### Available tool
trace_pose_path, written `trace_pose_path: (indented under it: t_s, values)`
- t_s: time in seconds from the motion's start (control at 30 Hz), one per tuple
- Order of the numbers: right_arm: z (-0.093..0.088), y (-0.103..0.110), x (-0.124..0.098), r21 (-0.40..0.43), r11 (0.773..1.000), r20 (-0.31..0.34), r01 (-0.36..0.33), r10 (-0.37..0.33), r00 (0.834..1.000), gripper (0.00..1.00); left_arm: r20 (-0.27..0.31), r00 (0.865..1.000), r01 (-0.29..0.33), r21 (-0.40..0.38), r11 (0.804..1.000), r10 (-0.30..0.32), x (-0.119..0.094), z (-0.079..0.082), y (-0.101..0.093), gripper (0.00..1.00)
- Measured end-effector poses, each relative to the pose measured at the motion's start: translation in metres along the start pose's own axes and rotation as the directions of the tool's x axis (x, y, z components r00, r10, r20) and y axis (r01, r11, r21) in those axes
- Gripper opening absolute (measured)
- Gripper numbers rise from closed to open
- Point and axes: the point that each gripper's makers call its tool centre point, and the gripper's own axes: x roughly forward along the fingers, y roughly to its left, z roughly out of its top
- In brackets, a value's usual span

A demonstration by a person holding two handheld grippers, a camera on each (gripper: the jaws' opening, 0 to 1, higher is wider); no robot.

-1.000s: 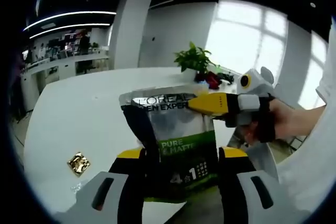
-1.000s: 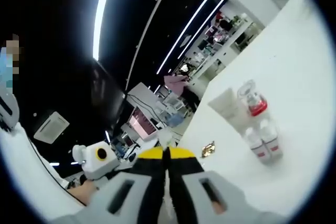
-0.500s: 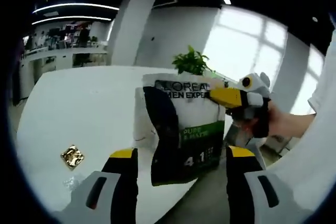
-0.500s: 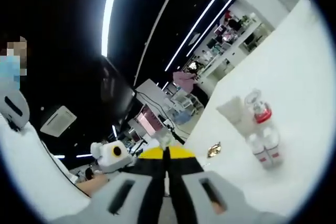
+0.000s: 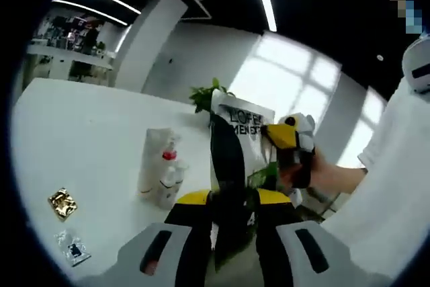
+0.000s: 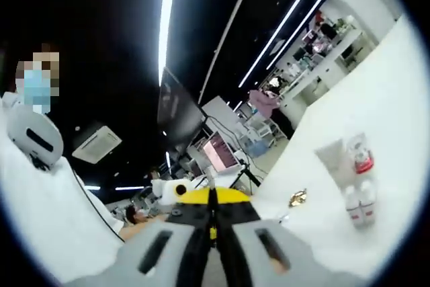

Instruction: Arrange the skincare products in the storage area until every visible bottle or jar stands upright without overlapping.

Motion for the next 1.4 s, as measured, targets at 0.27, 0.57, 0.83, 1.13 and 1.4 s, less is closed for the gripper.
trace_pose_path:
  t_s: [0.27,0.57,0.83,1.13,1.4]
  values:
    - [0.005,-0.011,-0.002,-0.024,0.998,0.013,0.053,-0.053,0.999,0.02,0.107,0.987,0.136,-0.139,0.981,-0.122,-0.007,0.011,-0.029,0.0]
    - [-0.011,0.005,0.008,0.018,1.0,-0.004,-0.009,0.009,1.0,0.23,0.278,0.949,0.209,-0.2,0.957,-0.149,-0.02,0.053,-0.035,0.0]
    - [-0.016,0.005,0.011,0.068,0.997,0.016,-0.026,0.025,1.0,0.13,0.289,0.949,0.19,-0.195,0.962,-0.129,-0.022,0.067,-0.027,0.0]
    - [-0.005,0.015,0.013,0.173,0.979,0.123,-0.106,0.085,0.989,0.01,0.326,0.943,0.13,-0.188,0.974,-0.063,-0.022,0.073,-0.012,0.03]
    - [-0.001,0.016,0.019,0.223,0.968,0.181,-0.117,0.077,0.98,0.01,0.29,0.955,0.143,-0.253,0.957,-0.066,-0.014,0.048,-0.013,0.25]
